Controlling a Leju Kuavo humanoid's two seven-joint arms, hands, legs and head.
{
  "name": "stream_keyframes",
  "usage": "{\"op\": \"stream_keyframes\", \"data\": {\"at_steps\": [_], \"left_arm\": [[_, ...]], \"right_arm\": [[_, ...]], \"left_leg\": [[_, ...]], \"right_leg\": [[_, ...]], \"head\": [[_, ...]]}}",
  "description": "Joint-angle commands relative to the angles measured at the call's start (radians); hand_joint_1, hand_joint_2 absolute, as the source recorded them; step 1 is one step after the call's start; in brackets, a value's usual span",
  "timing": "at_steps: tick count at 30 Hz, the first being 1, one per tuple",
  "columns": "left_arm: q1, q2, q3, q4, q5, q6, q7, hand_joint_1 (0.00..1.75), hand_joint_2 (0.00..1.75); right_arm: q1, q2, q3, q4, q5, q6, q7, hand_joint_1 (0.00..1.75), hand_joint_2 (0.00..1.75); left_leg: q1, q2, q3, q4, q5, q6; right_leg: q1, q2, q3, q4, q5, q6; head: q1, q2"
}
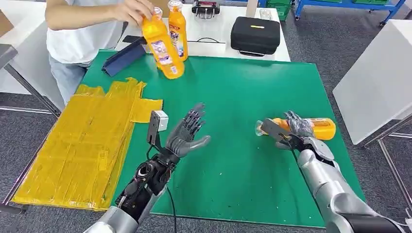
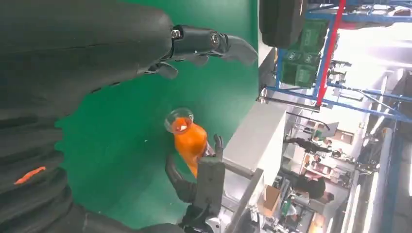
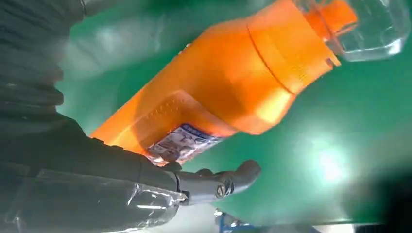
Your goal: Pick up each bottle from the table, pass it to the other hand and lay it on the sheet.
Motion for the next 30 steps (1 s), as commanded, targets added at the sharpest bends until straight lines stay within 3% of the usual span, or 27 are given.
{"op": "stream_keyframes", "data": {"at_steps": [1, 4, 6, 7, 8, 18, 27, 30], "left_arm": [[-0.045, 0.023, -0.005, 0.070, 0.008, 0.005, 0.002, 0.00, 1.75], [-0.047, 0.021, -0.009, 0.062, 0.014, 0.011, 0.012, 0.00, 1.75], [-0.048, 0.020, -0.013, 0.059, 0.018, 0.012, 0.017, 0.00, 1.75], [-0.048, 0.020, -0.014, 0.058, 0.018, 0.014, 0.018, 0.00, 1.75], [-0.047, 0.020, -0.015, 0.056, 0.020, 0.014, 0.019, 0.00, 1.75], [-0.053, 0.015, -0.013, 0.051, 0.022, 0.011, 0.027, 0.00, 1.75], [-0.058, 0.013, -0.012, 0.055, 0.022, 0.005, 0.029, 0.00, 1.75], [-0.057, 0.015, -0.010, 0.055, 0.021, 0.008, 0.024, 0.00, 1.75]], "right_arm": [[-0.047, -0.017, 0.045, 0.080, 0.008, -0.005, 0.027, 0.00, 1.75], [-0.065, -0.034, 0.101, 0.107, 0.076, -0.019, 0.143, 0.00, 1.75], [-0.066, -0.040, 0.128, 0.121, 0.113, -0.009, 0.202, 0.73, 1.75], [-0.062, -0.041, 0.136, 0.121, 0.123, -0.015, 0.221, 1.61, 1.75], [-0.062, -0.041, 0.146, 0.125, 0.135, -0.011, 0.239, 1.75, 1.75], [-0.062, -0.028, 0.143, 0.124, 0.157, -0.007, 0.281, 1.75, 1.75], [-0.048, -0.028, 0.132, 0.117, 0.156, -0.020, 0.259, 1.75, 1.75], [-0.037, -0.016, 0.111, 0.107, 0.137, -0.036, 0.201, 1.75, 1.75]], "left_leg": [[0.002, 0.002, 0.005, 0.000, -0.003, -0.004], [0.001, 0.002, 0.004, 0.001, -0.003, -0.003], [0.001, 0.002, 0.003, 0.000, -0.002, -0.002], [0.001, 0.001, 0.004, 0.000, -0.002, -0.003], [0.001, 0.000, 0.002, 0.000, -0.001, -0.002], [0.001, 0.000, 0.003, 0.000, -0.001, -0.002], [0.002, 0.001, 0.004, 0.000, -0.001, -0.002], [0.003, 0.002, 0.007, 0.000, -0.002, -0.004]], "right_leg": [[0.002, 0.001, 0.006, -0.001, -0.002, -0.003], [0.001, 0.001, 0.005, -0.001, -0.002, -0.003], [0.001, 0.001, 0.003, -0.001, -0.001, -0.002], [0.001, 0.001, 0.005, -0.001, -0.002, -0.003], [0.001, 0.000, 0.002, -0.001, -0.001, -0.002], [0.001, -0.001, 0.004, -0.001, -0.001, -0.002], [0.002, 0.000, 0.004, -0.001, -0.001, -0.002], [0.003, 0.000, 0.008, -0.002, -0.001, -0.003]], "head": [[0.000, 0.000], [0.000, 0.000], [0.000, 0.000], [0.000, 0.000], [0.000, 0.000], [0.001, 0.000], [0.000, 0.000], [0.000, 0.000]]}}
